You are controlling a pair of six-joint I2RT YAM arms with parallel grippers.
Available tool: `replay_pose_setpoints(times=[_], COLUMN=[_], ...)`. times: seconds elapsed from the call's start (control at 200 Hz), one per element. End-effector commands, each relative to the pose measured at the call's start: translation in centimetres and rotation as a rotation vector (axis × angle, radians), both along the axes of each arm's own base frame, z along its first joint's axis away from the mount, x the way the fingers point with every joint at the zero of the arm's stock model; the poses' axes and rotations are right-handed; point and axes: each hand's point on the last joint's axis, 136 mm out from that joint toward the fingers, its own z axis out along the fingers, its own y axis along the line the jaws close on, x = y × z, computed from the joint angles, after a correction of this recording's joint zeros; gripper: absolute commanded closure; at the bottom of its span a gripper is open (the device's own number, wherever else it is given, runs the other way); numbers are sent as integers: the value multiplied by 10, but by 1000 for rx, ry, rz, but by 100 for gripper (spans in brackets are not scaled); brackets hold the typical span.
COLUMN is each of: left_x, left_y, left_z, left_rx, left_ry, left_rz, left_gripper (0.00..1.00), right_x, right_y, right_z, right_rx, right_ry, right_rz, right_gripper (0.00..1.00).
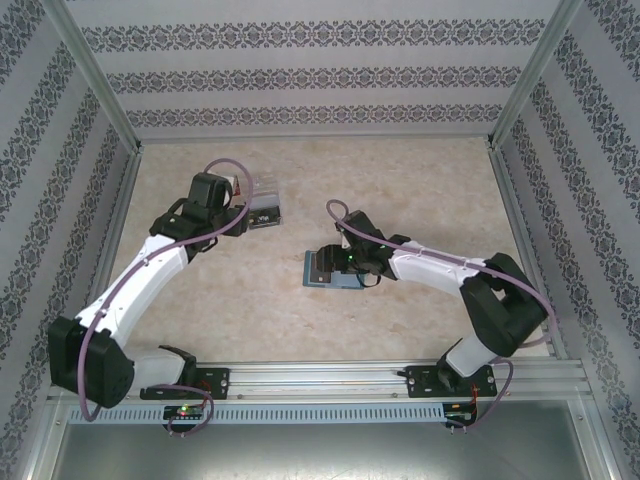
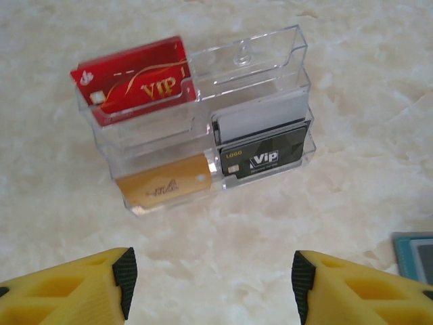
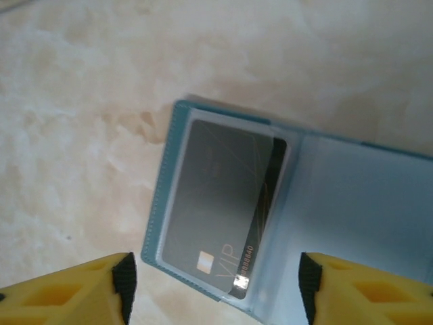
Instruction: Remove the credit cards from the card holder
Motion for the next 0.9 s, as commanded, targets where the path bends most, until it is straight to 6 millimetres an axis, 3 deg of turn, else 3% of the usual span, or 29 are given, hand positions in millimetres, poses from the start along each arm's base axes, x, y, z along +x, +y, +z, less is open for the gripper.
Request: replay_pose_setpoints(times=[0.0,0.18,0.395,0.714,0.894], left_x=[-11,-26,-25,-18,-13], left_y=[-4,-31,-92,-158,-182], left_z=[2,-23,-48,-86,-107], left_rx=[-139,-297,-549,-616,-636], left_ry=[6,142,305,445,481], left_rz=[89,50,-76,-126,-103], left_gripper=[35,28,32,45,54], right_x=[3,6,9,11,11], right_y=[2,2,2,-3,-6], right_z=[-10,-25,-29,-34,-38], right_rx=[6,18,29,61,74], right_ry=[61,105,120,142,151], right_rz=[-80,-157,-189,-203,-205], right_gripper=[41,60,72,80,80])
